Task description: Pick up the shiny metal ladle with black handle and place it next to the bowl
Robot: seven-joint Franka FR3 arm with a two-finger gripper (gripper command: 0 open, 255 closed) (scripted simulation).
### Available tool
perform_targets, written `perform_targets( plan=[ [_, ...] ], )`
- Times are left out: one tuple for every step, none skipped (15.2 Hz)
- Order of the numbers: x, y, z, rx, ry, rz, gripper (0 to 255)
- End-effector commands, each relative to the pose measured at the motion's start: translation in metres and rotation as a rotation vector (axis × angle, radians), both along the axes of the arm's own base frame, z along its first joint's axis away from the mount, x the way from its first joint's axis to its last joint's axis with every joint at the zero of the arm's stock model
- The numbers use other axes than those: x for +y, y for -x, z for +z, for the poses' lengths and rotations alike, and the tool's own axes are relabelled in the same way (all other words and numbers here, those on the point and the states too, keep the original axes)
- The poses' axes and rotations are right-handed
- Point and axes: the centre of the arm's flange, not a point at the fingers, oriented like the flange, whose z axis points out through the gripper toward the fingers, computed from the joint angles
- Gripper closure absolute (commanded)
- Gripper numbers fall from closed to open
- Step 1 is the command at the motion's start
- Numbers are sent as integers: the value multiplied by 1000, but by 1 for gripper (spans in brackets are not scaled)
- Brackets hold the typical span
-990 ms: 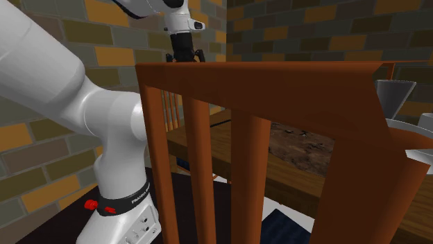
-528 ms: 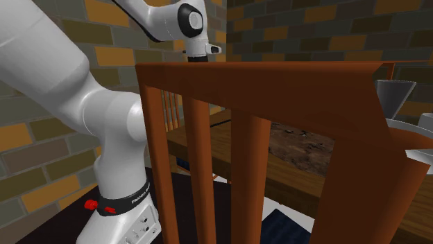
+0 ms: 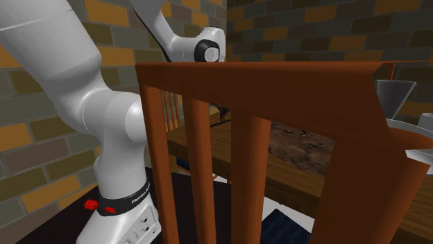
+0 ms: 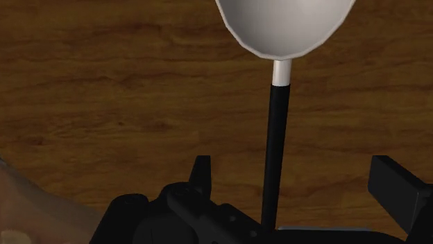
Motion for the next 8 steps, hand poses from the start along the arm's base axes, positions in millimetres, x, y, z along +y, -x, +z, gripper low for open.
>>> perform_targets(
  plan=[
    [-2, -1, -14, -4, -5, -12, 0],
    [-1, -2, -20, -4, -5, -12, 0],
    [-1, -2, -25, -4, -5, -12, 0],
    [-1, -3, -30, -4, -5, -12, 0],
    [0, -4, -35, -4, -5, -12, 0],
    [0, -5, -41, -4, -5, -12, 0],
    [0, -5, -44, -4, -5, -12, 0],
    [0, -5, -44, -3, -5, -12, 0]
  ],
)
